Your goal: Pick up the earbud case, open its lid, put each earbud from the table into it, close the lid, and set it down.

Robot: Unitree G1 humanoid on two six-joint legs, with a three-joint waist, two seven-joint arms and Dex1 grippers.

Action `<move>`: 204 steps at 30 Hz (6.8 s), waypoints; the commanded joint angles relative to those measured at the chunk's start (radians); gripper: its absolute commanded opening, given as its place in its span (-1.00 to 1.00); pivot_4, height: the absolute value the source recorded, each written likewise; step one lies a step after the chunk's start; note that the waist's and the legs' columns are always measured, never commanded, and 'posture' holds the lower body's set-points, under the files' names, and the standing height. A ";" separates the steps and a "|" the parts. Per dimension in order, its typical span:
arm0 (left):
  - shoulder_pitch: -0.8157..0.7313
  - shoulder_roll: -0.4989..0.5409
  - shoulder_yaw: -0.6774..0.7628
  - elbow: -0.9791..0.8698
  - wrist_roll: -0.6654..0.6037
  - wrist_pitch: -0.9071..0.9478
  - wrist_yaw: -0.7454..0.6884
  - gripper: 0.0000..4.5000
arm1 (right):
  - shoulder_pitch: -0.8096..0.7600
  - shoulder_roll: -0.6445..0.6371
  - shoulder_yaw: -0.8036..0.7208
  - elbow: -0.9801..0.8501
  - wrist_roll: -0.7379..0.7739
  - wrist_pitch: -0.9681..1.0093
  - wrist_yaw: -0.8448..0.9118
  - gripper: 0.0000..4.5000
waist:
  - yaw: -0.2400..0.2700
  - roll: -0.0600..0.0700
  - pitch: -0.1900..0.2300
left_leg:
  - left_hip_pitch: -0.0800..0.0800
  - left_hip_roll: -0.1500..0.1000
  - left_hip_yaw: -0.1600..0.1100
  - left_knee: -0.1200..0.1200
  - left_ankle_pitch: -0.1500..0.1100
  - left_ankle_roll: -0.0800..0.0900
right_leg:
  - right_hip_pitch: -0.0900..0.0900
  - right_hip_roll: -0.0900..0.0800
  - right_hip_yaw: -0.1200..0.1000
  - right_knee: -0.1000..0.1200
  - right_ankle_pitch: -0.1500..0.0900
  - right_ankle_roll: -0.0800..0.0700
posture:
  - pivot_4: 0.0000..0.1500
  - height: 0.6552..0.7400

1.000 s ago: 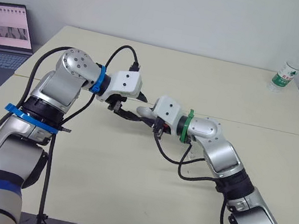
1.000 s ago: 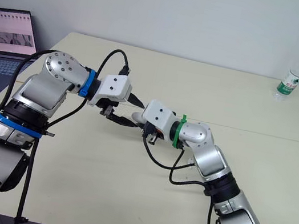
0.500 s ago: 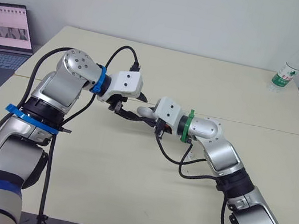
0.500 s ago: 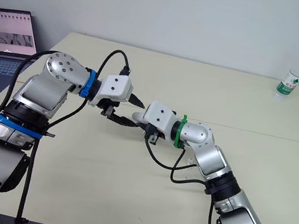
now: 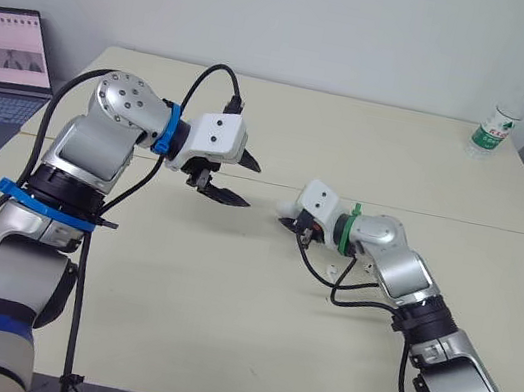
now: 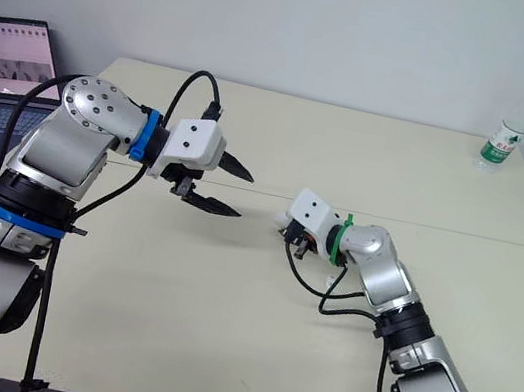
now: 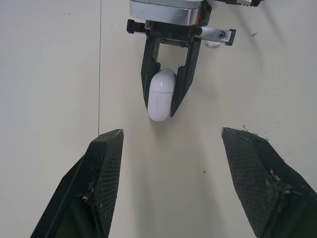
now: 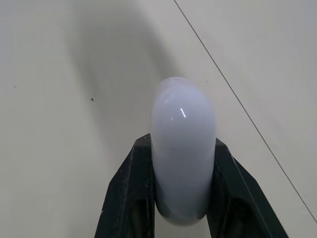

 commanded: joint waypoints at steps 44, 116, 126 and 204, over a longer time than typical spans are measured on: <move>0.042 -0.012 0.013 -0.044 0.012 -0.027 0.023 -0.23 | -0.045 0.061 0.028 -0.236 -0.009 0.057 0.021 -0.62 | 0.000 0.000 0.000 | 0.000 0.000 0.000 0.000 0.000 0.000 | 0.000 0.000 0.000 0.000 0.000 0.000 | 1.00 1.00; 0.348 -0.006 0.225 -0.466 -0.455 0.695 0.279 -0.67 | 0.033 -0.039 -0.242 -0.346 0.313 0.184 -0.002 0.97 | 0.004 0.000 0.000 | 0.001 -0.001 -0.002 0.000 0.000 0.000 | 0.001 -0.002 -0.001 0.000 -0.001 0.001 | 1.00 1.00; 0.376 -0.094 0.271 -0.441 -0.417 0.576 0.415 -0.67 | 0.036 -0.115 -0.300 -0.380 0.436 0.295 0.073 0.97 | 0.014 0.000 0.000 | 0.001 -0.001 -0.001 -0.001 0.000 0.000 | 0.001 -0.002 -0.001 -0.001 -0.001 0.001 | 1.00 1.00; 0.649 -0.444 0.219 -0.507 0.022 -0.067 1.070 -0.67 | 0.468 -0.673 -0.341 -0.435 0.352 0.135 0.344 -0.80 | 0.017 -0.001 0.000 | 0.003 -0.002 0.000 -0.001 0.000 0.000 | 0.008 -0.003 0.001 -0.011 0.003 0.006 | 1.00 1.00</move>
